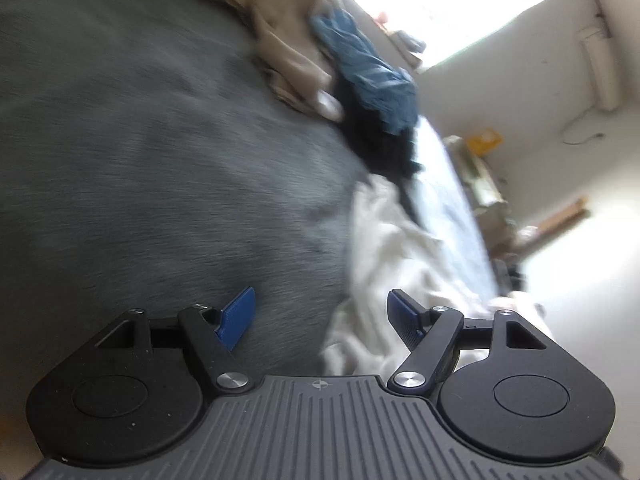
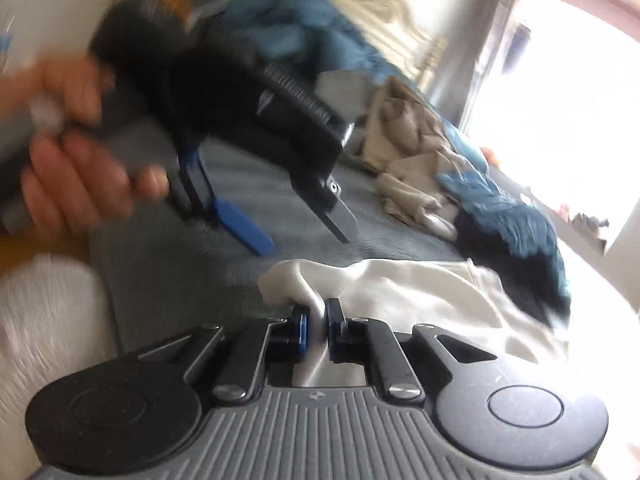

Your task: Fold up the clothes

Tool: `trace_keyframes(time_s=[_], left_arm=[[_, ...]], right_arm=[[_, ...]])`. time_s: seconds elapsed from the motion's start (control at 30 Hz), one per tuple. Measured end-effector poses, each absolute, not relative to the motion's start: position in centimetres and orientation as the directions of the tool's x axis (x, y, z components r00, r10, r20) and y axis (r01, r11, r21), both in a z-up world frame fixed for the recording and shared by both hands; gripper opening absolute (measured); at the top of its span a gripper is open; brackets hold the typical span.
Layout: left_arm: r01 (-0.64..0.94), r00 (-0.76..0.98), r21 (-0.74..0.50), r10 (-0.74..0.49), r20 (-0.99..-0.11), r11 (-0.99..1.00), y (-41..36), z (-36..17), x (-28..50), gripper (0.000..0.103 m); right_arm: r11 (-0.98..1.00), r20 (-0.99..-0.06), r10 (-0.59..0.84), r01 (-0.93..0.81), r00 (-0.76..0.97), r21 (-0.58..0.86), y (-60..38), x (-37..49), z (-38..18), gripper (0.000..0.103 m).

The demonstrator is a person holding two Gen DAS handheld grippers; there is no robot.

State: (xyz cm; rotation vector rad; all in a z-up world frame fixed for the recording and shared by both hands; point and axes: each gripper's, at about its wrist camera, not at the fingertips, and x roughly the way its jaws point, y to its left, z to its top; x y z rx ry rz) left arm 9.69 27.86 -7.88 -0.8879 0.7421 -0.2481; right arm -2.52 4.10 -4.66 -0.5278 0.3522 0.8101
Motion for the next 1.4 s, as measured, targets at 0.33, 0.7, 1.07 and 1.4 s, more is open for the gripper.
trace_keyframes(time_s=[0.33, 0.7, 1.07, 1.4], left_arm=[[-0.067, 0.632, -0.846, -0.634, -0.447, 0.529, 26.4, -8.9, 18.5, 0.076], [-0.056, 0.568, -0.849, -0.683, -0.460, 0.525, 24.8, -9.6, 24.4, 0.053], [-0.068, 0.624, -0.868, -0.658, -0.421, 0.491, 23.9, -9.0, 24.7, 0.008], [-0.015, 0.669, -0.820, -0.604, -0.434, 0.573, 16.4, -1.4, 25.4, 0.008]], right_arm=[[0.584, -0.423, 0.609, -0.740, 0.671, -0.333, 2.7, -3.5, -3.3, 0.009], [0.624, -0.392, 0.628, -0.736, 0.672, -0.263, 1.2, -2.8, -1.6, 0.008], [0.682, -0.335, 0.625, -0.702, 0.706, -0.206, -0.7, -2.8, -0.5, 0.007], [0.819, -0.176, 0.572, -0.566, 0.801, 0.089, -9.7, -2.6, 3.5, 0.006]])
